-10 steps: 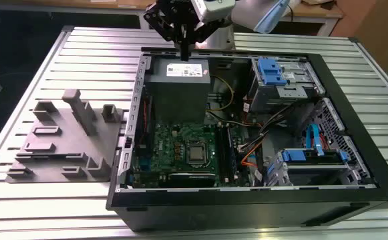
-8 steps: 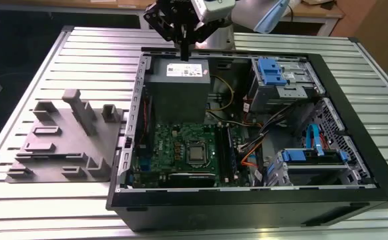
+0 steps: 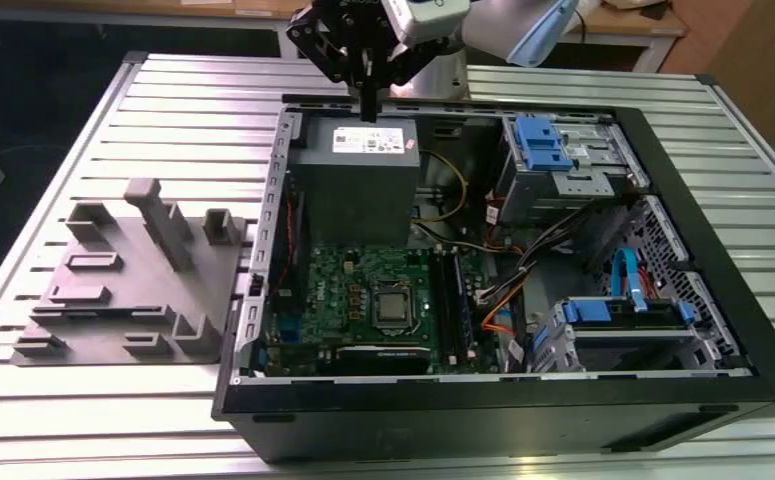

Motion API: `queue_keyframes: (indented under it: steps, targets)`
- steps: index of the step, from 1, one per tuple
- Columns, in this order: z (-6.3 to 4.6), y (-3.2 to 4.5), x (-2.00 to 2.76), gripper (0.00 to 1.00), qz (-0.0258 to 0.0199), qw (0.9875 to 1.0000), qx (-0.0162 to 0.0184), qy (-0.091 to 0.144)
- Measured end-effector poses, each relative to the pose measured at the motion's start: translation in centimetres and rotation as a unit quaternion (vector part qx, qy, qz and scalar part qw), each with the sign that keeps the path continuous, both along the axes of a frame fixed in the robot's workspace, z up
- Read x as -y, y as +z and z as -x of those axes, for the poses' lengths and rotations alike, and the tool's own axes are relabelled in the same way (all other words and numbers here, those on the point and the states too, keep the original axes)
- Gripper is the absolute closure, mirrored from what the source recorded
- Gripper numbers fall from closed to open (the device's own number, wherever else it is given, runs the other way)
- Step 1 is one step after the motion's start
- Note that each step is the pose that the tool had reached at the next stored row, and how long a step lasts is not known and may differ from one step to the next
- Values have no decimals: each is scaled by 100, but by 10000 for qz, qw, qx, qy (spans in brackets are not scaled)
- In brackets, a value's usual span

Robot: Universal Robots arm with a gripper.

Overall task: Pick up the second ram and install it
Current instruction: 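Reach for the second ram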

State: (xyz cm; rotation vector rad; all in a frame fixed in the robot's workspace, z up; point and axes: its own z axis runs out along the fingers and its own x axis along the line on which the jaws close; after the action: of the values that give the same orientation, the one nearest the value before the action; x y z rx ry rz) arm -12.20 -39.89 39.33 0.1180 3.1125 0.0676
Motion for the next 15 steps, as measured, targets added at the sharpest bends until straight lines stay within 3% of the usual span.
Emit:
queue_keyframes:
  steps: [15]
  targets:
    - [181, 0, 0, 93, 0, 10000, 0, 0]
